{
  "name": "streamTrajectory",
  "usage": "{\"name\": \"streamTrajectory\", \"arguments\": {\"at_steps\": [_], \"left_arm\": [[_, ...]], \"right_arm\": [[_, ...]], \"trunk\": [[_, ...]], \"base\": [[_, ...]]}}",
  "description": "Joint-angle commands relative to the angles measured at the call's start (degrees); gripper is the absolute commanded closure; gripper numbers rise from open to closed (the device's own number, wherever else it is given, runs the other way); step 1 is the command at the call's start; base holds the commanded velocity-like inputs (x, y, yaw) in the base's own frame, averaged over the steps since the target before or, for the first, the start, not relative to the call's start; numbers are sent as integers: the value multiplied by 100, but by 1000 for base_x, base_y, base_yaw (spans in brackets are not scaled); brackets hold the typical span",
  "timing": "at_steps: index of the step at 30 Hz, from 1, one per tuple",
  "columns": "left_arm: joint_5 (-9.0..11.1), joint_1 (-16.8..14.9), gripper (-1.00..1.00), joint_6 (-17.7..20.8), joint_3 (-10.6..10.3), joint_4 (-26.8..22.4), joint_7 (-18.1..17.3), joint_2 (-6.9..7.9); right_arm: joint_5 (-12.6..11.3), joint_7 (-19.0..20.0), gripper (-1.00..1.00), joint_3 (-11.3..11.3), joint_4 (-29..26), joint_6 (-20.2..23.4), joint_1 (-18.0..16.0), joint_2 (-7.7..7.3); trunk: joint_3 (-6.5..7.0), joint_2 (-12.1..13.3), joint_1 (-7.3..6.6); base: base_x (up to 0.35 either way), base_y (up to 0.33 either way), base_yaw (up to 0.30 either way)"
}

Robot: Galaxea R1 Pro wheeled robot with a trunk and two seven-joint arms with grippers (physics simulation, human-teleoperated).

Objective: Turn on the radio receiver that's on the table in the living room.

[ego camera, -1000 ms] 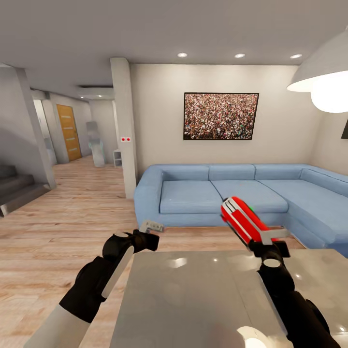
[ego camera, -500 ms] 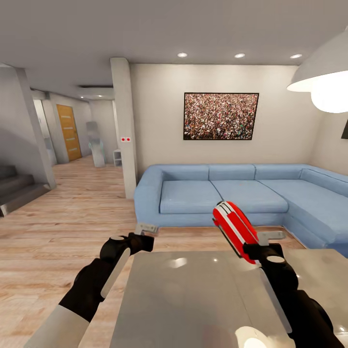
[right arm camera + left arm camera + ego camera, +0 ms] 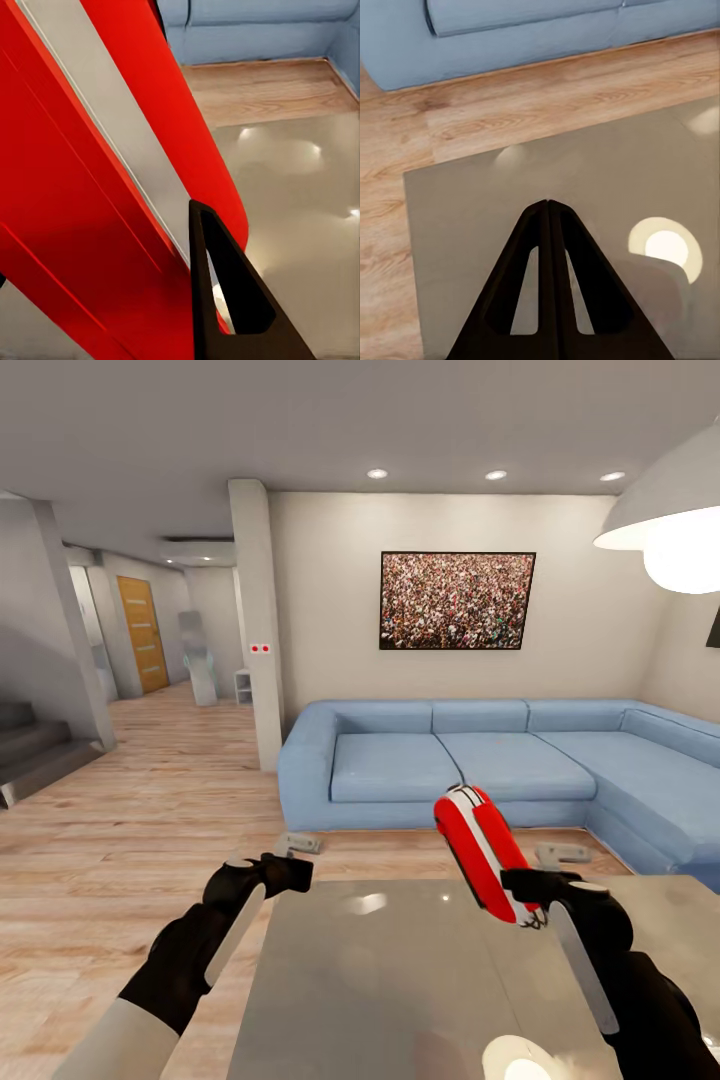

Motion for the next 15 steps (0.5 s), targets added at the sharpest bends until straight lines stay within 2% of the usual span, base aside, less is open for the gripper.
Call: {"name": "streamTrajectory", "arguments": {"at_steps": [1,10,15], "left_arm": [[5,3,100,-5,0,15,0,33],[9,47,100,-13,8,51,5,100],[9,76,100,-14,218,76,4,102]], "right_arm": [[-5,3,100,-2,-1,43,-4,2],[-186,7,100,-5,3,212,-6,8],[-224,8,100,-5,11,239,-6,16]], "trunk": [[1,0,0],[1,0,0],[1,0,0]], "base": [[0,0,0],[0,0,0],[0,0,0]]}}
